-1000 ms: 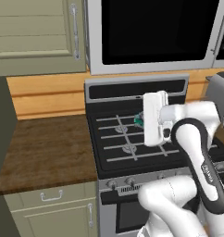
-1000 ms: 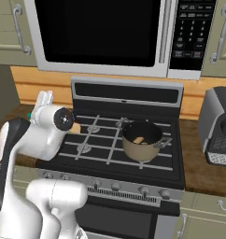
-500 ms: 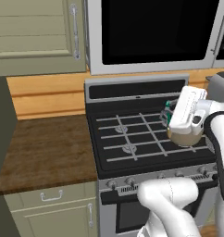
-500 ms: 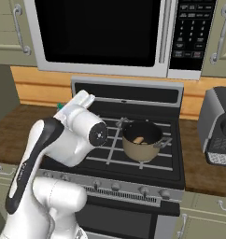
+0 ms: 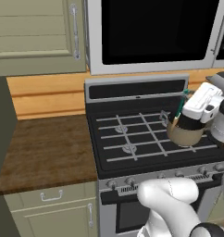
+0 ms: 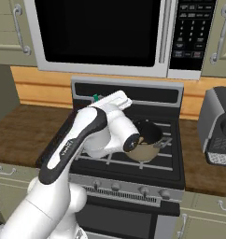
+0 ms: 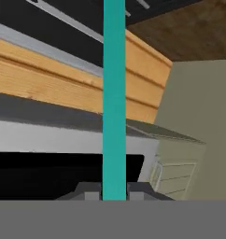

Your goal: Put the potato and sweet potato in the pot. Retrieve the spatula and lightly stir the vegetables in the pot.

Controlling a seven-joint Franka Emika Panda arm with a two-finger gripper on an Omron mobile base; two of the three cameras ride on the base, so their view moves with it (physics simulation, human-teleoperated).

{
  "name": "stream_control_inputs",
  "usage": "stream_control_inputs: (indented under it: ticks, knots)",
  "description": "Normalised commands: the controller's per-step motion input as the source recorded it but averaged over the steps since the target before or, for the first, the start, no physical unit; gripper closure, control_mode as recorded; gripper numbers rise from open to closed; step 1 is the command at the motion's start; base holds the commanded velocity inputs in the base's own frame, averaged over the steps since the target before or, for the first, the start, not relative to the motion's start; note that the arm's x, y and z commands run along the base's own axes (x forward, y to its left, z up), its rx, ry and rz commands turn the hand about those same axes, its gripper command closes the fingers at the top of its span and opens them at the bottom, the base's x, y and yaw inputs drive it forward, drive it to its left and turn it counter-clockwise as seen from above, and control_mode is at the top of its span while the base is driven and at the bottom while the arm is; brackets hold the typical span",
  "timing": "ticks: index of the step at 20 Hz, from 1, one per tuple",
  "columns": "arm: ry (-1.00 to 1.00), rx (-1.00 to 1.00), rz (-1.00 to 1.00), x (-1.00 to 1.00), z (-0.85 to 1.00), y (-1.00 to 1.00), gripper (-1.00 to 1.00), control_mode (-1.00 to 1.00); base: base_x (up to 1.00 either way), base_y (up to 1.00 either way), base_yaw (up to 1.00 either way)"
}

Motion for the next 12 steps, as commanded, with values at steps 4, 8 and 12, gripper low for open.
stream_control_inputs:
  ticks: [4, 8, 12]
  knots:
    - [0.01, 0.15, -0.09, 0.61, -0.03, -0.93, 1.00, -1.00, 0.00, 0.00, 0.00]
    - [0.01, 0.10, -0.10, 0.51, -0.21, -0.79, 1.00, -1.00, 0.00, 0.00, 0.00]
    - [0.02, 0.06, -0.09, 0.39, -0.46, -0.63, 1.00, -1.00, 0.00, 0.00, 0.00]
